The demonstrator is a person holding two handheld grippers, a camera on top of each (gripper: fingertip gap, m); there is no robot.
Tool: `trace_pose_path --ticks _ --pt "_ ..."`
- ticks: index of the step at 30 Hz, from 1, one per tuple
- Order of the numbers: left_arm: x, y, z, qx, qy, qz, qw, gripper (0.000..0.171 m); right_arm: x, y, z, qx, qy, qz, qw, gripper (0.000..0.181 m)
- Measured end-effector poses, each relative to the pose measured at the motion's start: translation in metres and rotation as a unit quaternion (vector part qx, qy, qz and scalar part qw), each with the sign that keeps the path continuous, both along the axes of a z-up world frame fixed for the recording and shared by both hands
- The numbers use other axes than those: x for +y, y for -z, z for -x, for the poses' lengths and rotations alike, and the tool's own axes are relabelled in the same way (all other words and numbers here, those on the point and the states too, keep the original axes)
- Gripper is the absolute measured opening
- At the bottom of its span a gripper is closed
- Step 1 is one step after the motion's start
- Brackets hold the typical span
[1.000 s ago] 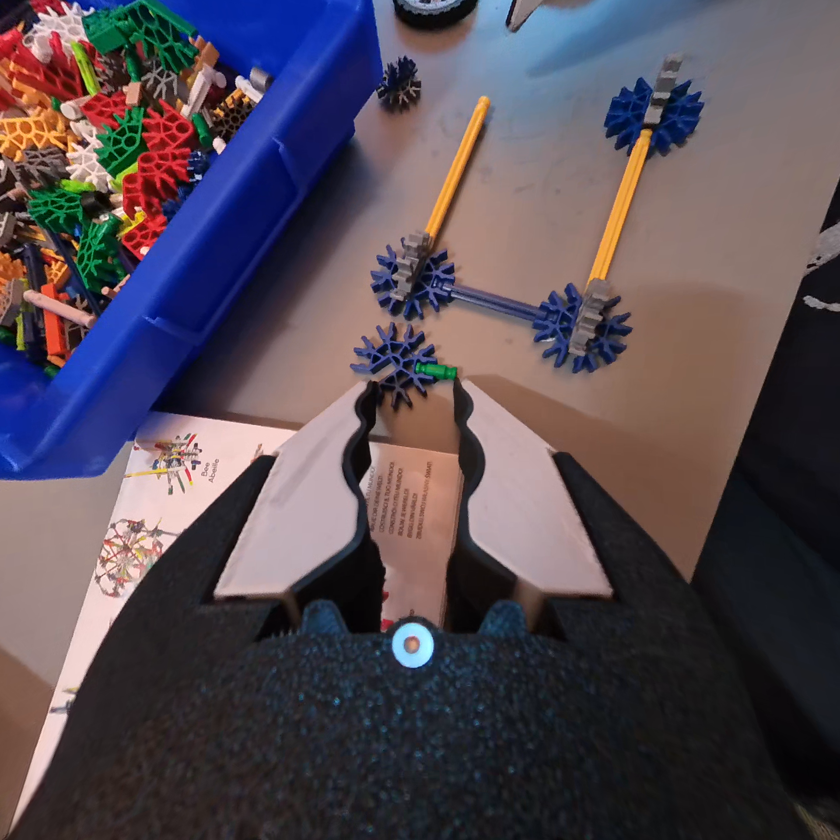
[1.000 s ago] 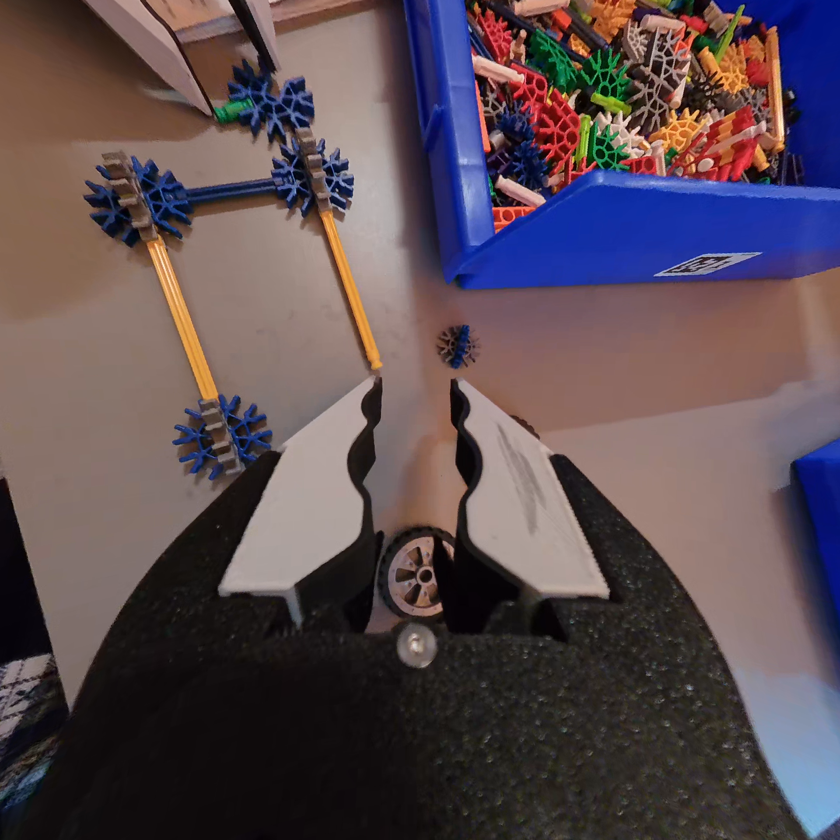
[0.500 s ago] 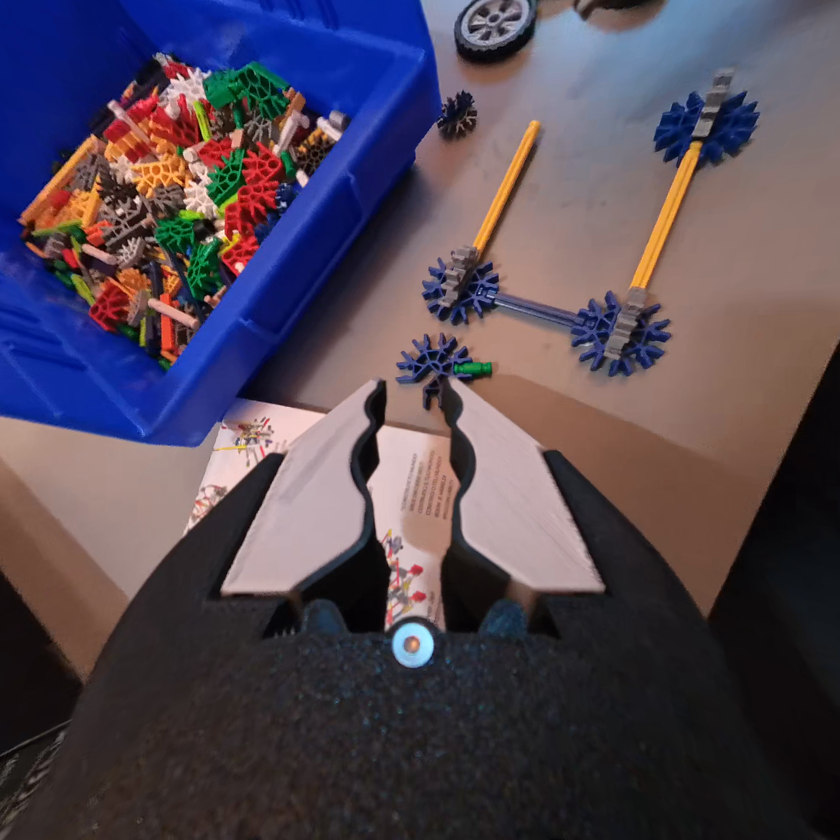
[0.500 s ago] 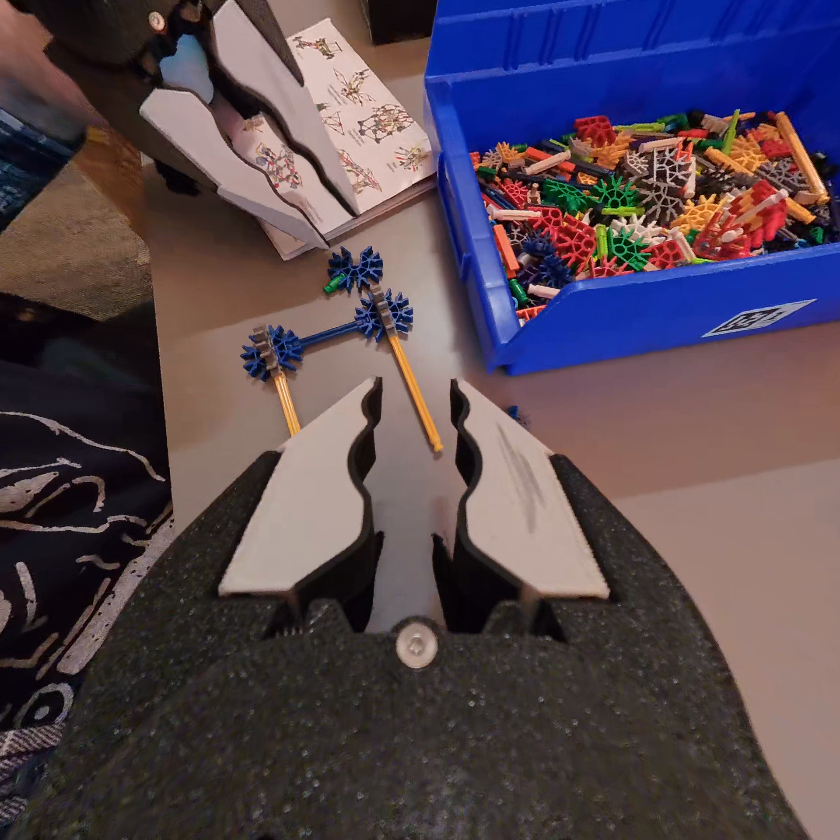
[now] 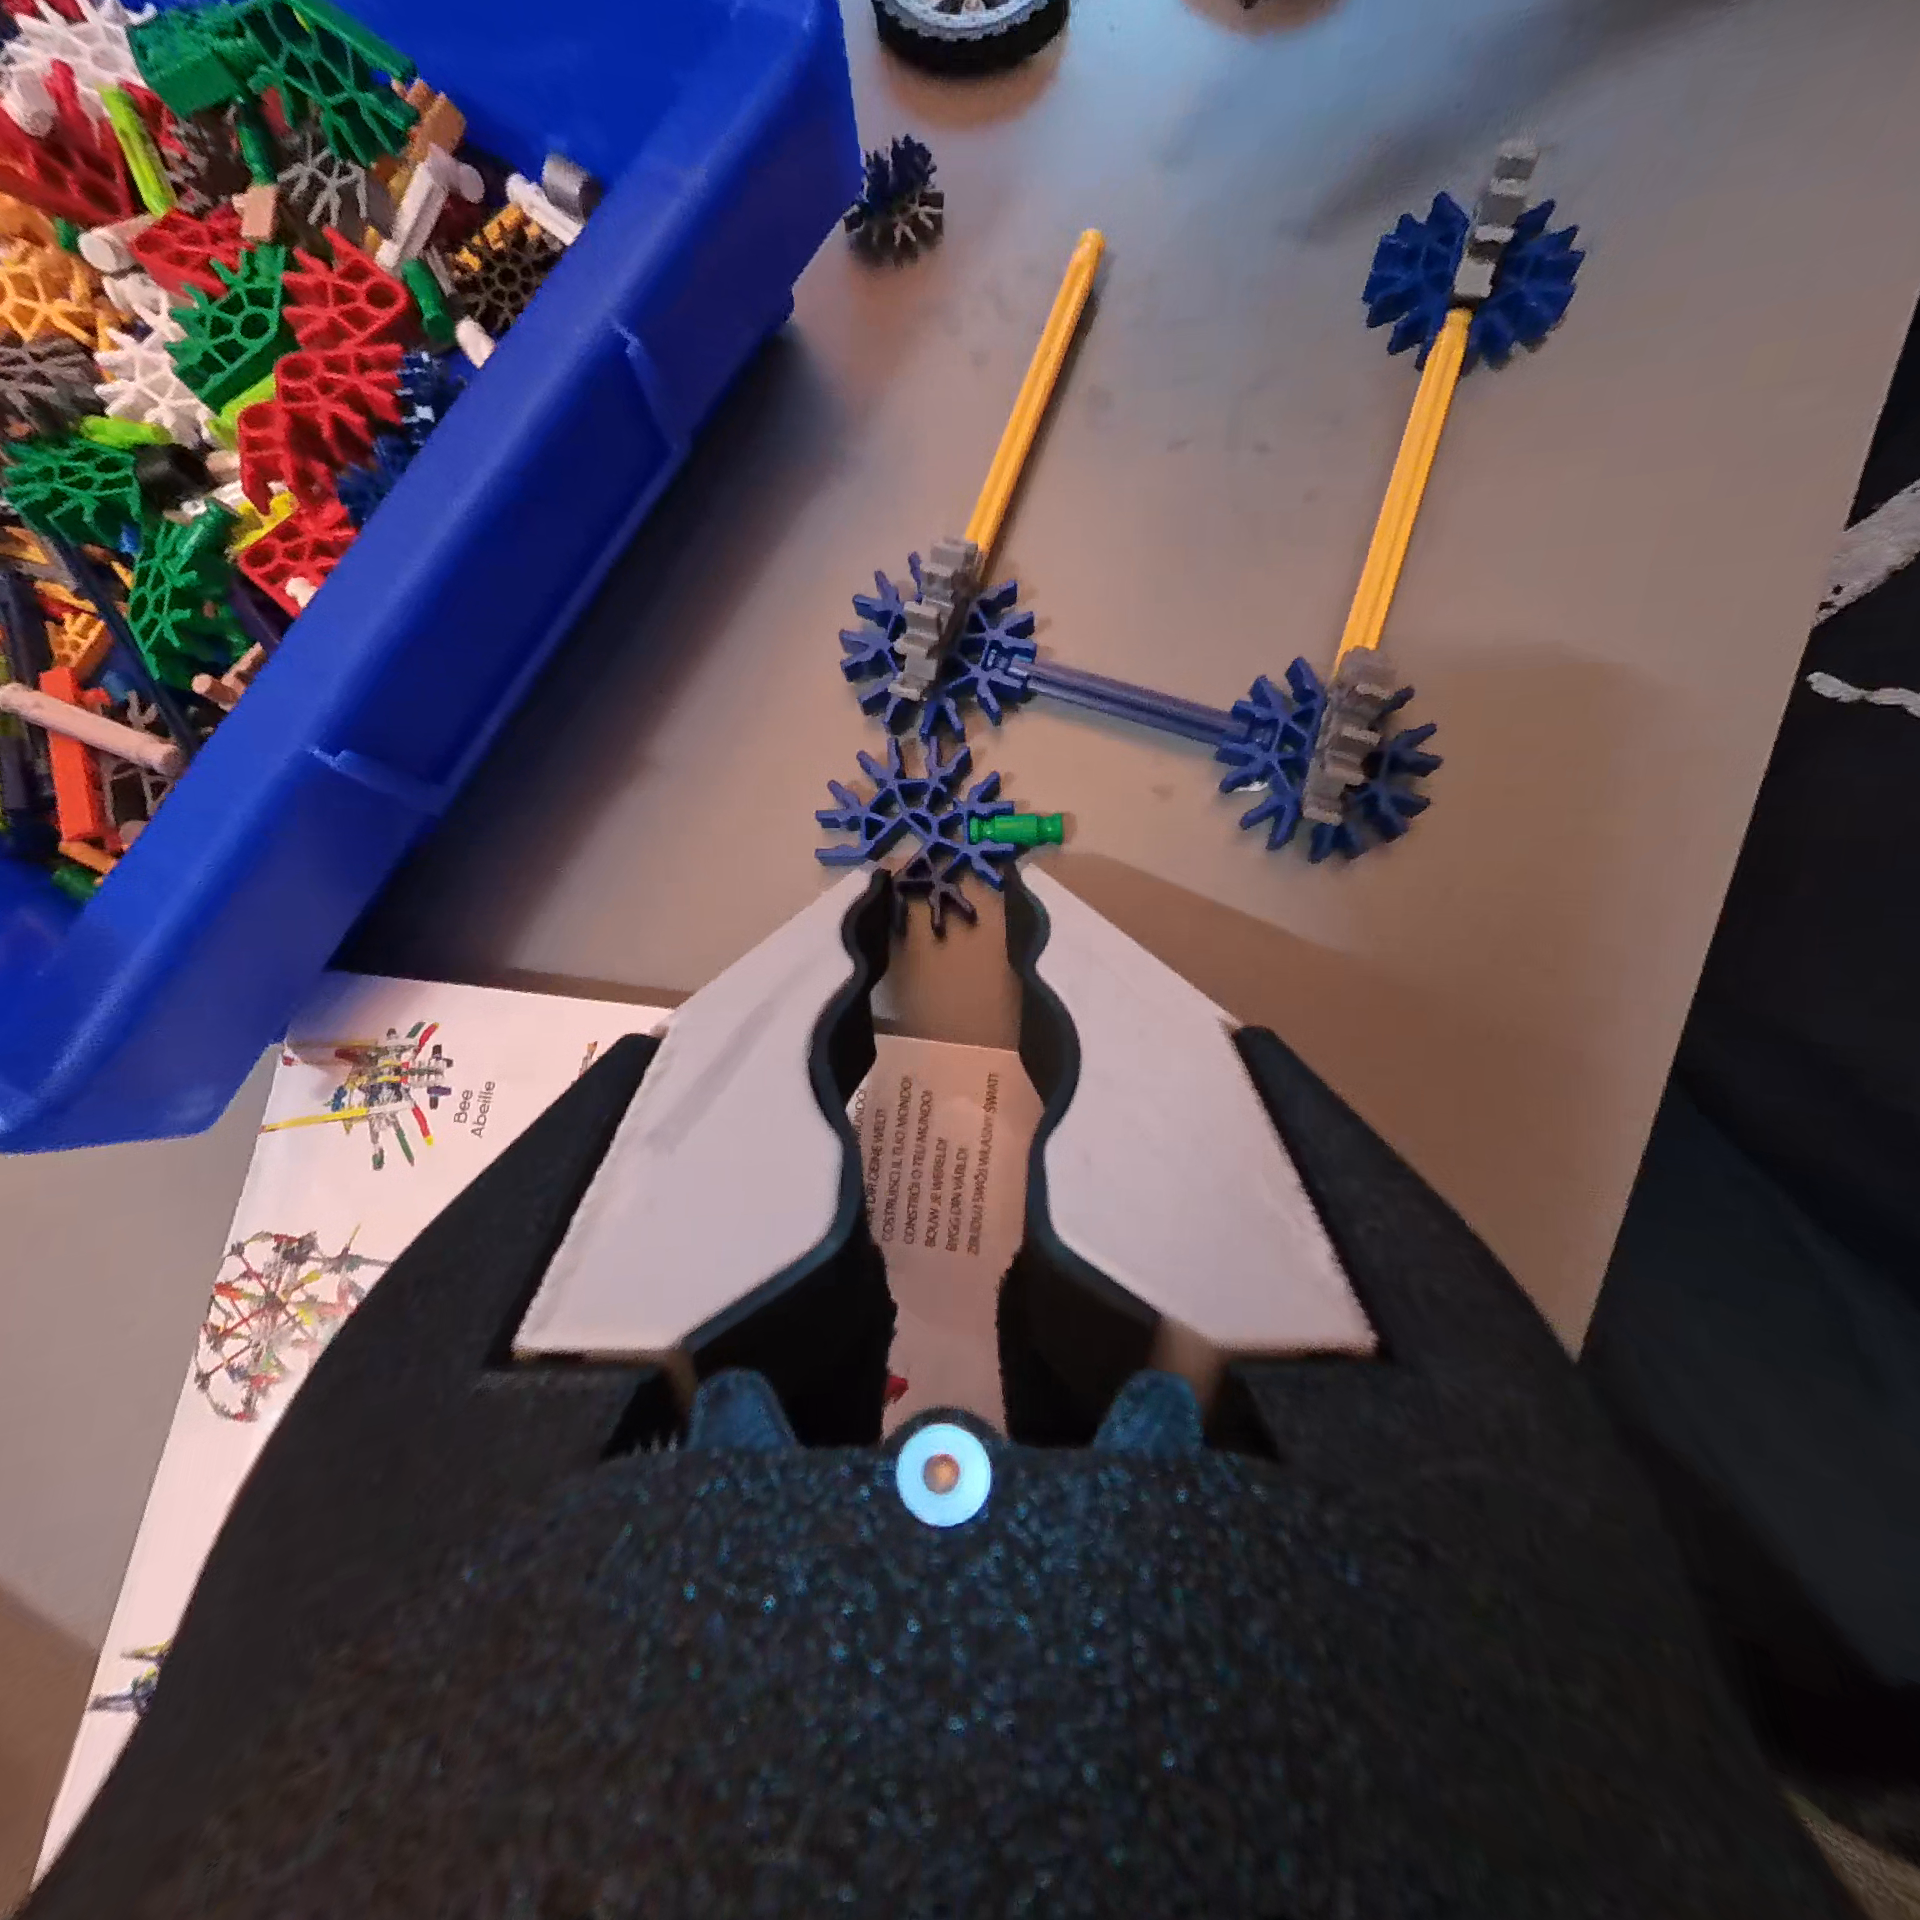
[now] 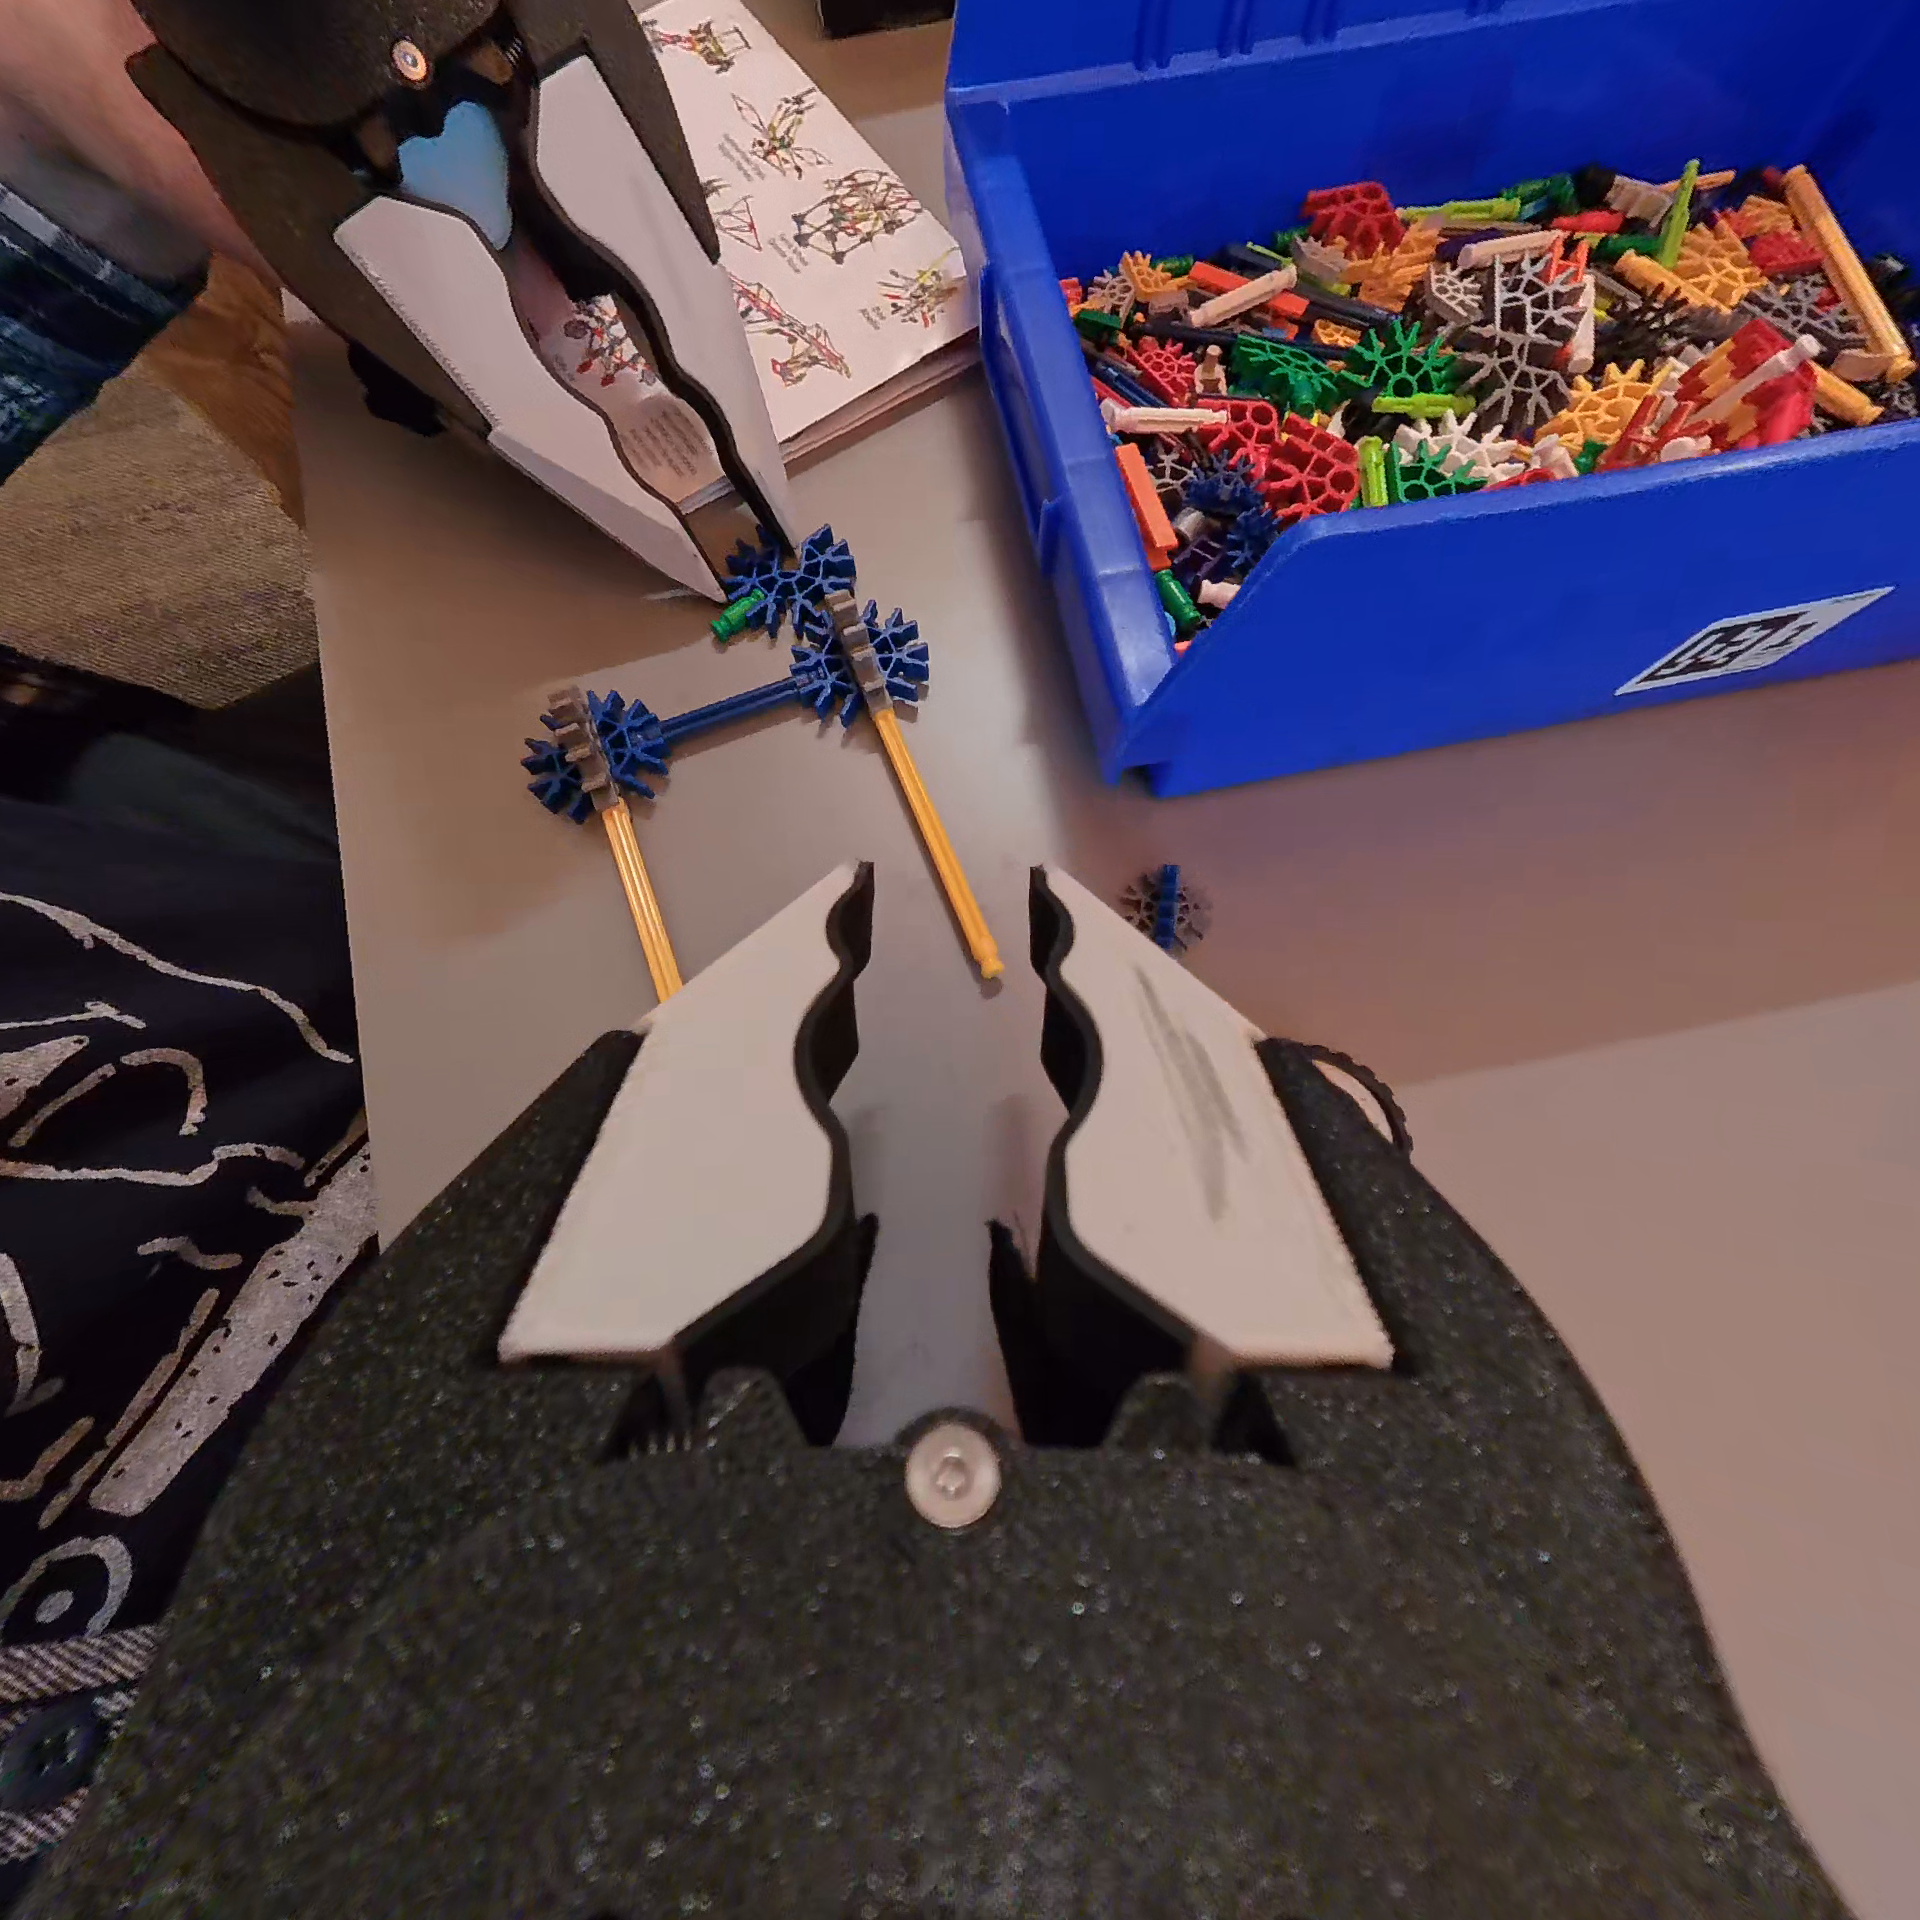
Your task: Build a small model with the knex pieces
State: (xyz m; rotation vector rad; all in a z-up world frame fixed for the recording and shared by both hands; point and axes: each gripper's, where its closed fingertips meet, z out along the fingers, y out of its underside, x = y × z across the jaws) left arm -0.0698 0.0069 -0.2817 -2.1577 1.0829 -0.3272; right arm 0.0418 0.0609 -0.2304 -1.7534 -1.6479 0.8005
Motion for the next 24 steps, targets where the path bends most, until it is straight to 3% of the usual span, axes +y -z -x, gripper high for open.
trace_pose_path --ticks 9,16,24 --pt "0.003 -0.008 0.005 0.024 -0.023 -0.047 0.998 0.019 -0.005 -0.003 0.006 0.016 -0.007 0.007 1.000 0.029" --pt "0.011 -0.050 0.002 0.010 -0.051 -0.148 0.988 0.019 -0.011 -0.024 0.019 0.085 0.006 0.076 0.993 0.030" --pt "0.021 -0.087 -0.042 -0.019 -0.033 -0.243 0.969 0.019 -0.032 -0.031 0.046 0.143 0.005 0.160 0.977 0.030"
